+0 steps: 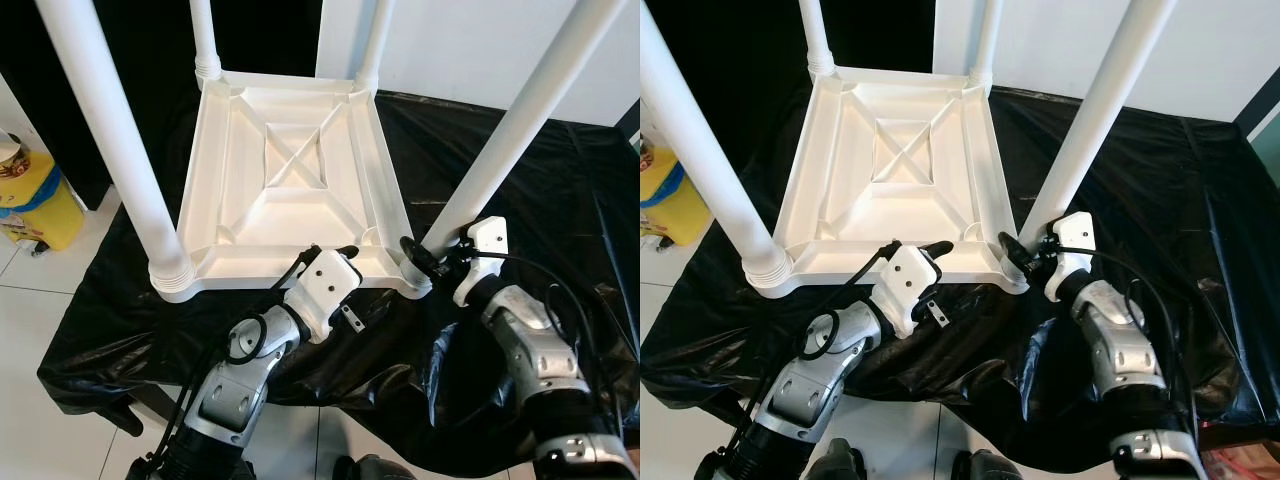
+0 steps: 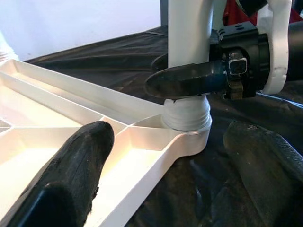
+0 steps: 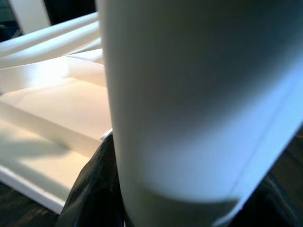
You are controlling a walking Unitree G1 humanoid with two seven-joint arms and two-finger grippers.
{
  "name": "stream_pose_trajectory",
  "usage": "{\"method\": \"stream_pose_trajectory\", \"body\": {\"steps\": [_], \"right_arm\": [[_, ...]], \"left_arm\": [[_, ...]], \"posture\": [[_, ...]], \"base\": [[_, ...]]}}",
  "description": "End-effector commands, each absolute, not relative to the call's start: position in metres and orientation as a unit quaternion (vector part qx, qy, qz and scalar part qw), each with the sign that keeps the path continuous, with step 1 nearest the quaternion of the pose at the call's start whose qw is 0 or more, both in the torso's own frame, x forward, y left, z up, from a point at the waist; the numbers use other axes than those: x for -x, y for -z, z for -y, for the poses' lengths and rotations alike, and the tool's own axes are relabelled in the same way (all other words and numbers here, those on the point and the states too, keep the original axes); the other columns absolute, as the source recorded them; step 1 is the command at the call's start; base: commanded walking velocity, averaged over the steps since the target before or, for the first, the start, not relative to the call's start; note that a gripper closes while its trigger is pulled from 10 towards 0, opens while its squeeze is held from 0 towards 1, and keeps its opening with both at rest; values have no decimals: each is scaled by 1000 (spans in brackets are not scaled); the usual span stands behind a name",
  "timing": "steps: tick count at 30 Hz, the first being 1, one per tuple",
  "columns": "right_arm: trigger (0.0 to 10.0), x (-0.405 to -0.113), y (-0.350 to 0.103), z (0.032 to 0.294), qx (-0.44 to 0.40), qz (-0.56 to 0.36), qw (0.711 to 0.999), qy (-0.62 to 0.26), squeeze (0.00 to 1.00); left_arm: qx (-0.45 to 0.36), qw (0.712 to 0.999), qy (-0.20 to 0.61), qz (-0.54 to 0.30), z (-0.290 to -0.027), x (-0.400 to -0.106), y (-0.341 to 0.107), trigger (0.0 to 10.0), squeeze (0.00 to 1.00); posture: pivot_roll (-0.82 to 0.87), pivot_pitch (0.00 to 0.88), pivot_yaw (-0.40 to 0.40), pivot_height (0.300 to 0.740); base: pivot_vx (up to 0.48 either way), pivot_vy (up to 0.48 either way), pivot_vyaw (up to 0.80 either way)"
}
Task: Building children table
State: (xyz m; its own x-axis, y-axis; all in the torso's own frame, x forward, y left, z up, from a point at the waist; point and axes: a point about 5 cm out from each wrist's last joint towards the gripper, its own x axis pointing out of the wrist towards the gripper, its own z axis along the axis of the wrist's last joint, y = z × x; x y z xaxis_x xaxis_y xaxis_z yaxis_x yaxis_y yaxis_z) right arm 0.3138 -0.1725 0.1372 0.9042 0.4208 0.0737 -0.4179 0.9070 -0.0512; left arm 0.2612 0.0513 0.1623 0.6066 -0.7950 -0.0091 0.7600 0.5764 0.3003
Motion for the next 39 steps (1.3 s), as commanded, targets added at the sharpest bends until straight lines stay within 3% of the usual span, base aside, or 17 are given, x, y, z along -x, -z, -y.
{"method": "stream_pose_trajectory", "body": {"steps": [1, 3, 7, 15, 39], "right_arm": [[10000, -308, -119, 181, 39, -5, 986, -163, 0], [10000, -308, -119, 181, 39, -5, 986, -163, 0], [10000, -301, -113, 178, 0, -10, 999, -46, 0], [10000, -294, -110, 161, -8, -15, 998, 55, 0], [10000, -285, -113, 160, 9, -26, 994, 106, 0]], "left_arm": [[-129, 905, 400, 62, -53, -261, -162, 10000, 0], [-129, 905, 400, 62, -53, -261, -162, 10000, 0], [-124, 914, 382, 61, -56, -263, -161, 10000, 0], [-132, 908, 393, 56, -52, -261, -158, 10000, 0], [-125, 903, 408, 57, -43, -259, -158, 10000, 0]], "posture": [[162, 105, -163, 740], [162, 105, -163, 740], [168, 99, -168, 740], [167, 101, -152, 740], [138, 107, -144, 740]], "base": [[0, 0, 0], [0, 0, 0], [0, 0, 0], [0, 0, 0], [0, 0, 0]]}}
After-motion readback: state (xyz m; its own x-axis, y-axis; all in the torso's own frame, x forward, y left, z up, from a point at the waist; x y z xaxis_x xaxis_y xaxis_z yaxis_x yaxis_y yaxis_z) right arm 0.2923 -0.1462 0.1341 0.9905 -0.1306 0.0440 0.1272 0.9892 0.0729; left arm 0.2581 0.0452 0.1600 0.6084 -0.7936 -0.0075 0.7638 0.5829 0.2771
